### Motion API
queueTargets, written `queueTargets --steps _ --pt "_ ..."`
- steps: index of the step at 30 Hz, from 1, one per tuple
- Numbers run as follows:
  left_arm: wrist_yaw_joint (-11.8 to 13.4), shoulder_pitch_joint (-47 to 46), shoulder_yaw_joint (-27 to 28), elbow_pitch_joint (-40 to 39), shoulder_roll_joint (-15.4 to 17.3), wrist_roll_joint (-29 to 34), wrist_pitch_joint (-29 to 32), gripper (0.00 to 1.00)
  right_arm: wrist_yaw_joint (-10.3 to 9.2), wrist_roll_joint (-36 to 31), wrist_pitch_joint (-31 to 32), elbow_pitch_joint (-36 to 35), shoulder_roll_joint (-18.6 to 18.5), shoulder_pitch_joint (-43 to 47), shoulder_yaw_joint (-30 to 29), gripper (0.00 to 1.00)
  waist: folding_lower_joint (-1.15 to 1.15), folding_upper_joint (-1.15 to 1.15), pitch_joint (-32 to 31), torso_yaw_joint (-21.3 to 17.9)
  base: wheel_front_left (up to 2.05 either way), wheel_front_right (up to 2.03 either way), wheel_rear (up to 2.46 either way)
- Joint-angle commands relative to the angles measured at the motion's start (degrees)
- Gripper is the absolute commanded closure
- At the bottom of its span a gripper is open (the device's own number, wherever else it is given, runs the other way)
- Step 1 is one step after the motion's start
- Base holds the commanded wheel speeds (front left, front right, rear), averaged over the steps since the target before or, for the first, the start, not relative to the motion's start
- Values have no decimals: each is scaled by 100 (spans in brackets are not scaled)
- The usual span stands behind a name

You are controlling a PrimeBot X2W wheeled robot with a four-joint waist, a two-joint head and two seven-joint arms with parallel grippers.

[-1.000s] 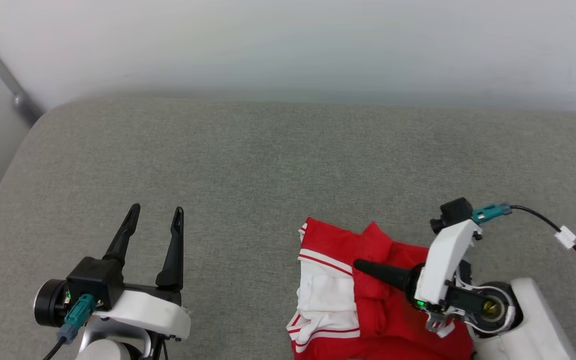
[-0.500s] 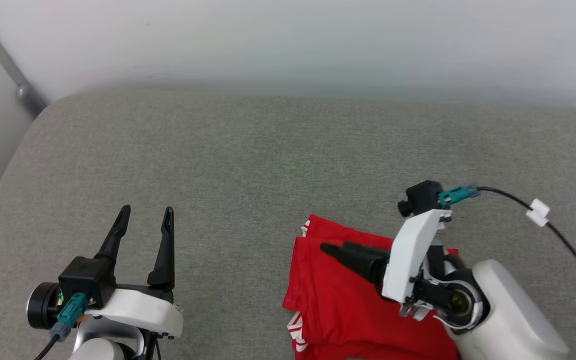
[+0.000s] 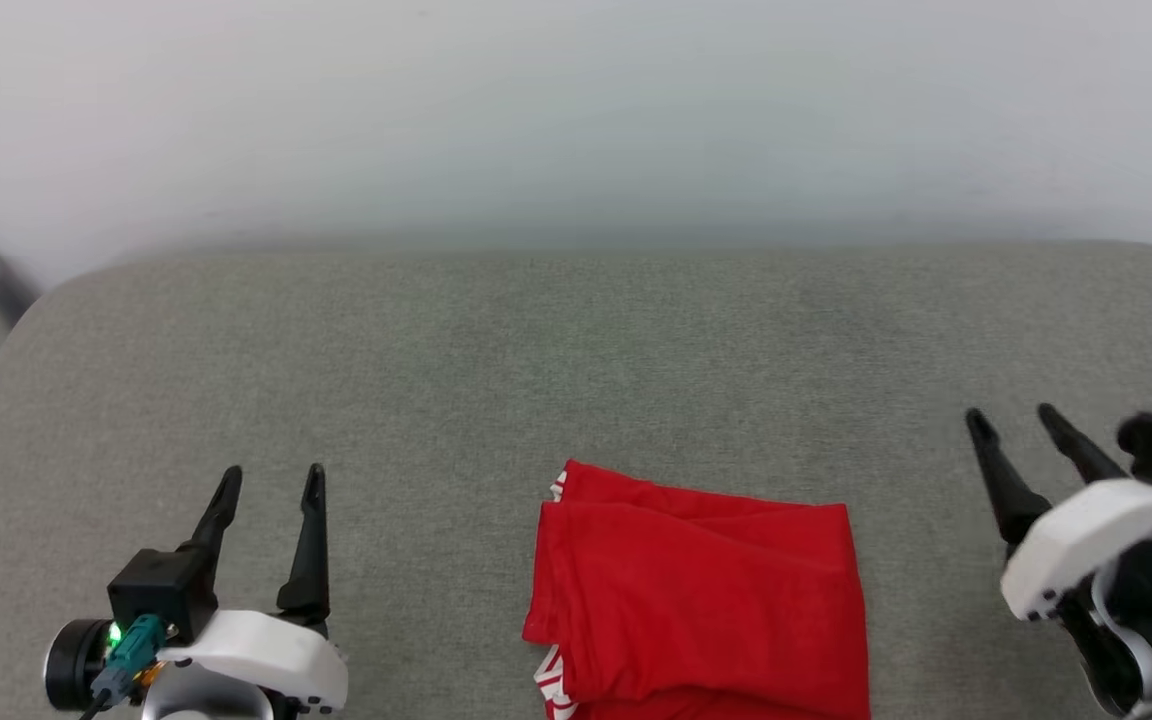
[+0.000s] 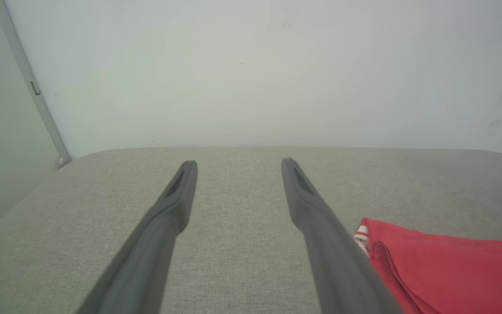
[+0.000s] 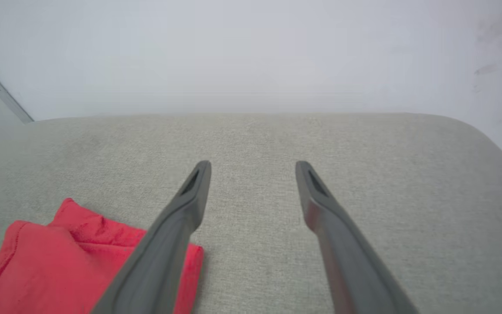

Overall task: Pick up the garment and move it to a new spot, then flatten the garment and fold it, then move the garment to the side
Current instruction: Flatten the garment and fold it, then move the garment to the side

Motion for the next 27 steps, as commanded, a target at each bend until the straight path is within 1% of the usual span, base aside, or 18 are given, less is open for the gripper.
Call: queueTargets --steps 1,4,8,10,12,17,27 --pt "23 118 57 57 3 -37 -39 0 -2 -233 -255 -235 72 288 -229 0 0 0 -88 -101 0 0 0" --pt "84 251 141 113 -9 -47 -51 0 -2 -525 -594 -684 133 686 -436 0 0 0 -131 -157 0 0 0" --pt "103 399 184 150 -20 -82 -56 0 -2 -735 -934 -1295 263 1178 -483 0 0 0 -167 -183 0 0 0" --pt "92 433 187 173 -19 -97 -57 0 -2 -816 -978 -1427 283 1304 -472 0 0 0 -175 -179 0 0 0" --pt "83 469 177 186 -30 -97 -60 0 -2 -857 -1033 -1680 411 1554 -488 0 0 0 -192 -172 0 0 0" --pt "59 548 211 247 -35 -117 -71 0 -2 -995 -882 -2127 653 1974 -568 0 0 0 -210 -196 0 0 0" --pt "16 492 237 305 -96 -101 -78 0 -2 -1115 -617 -2414 715 2001 -612 0 0 0 -183 -227 0 0 0"
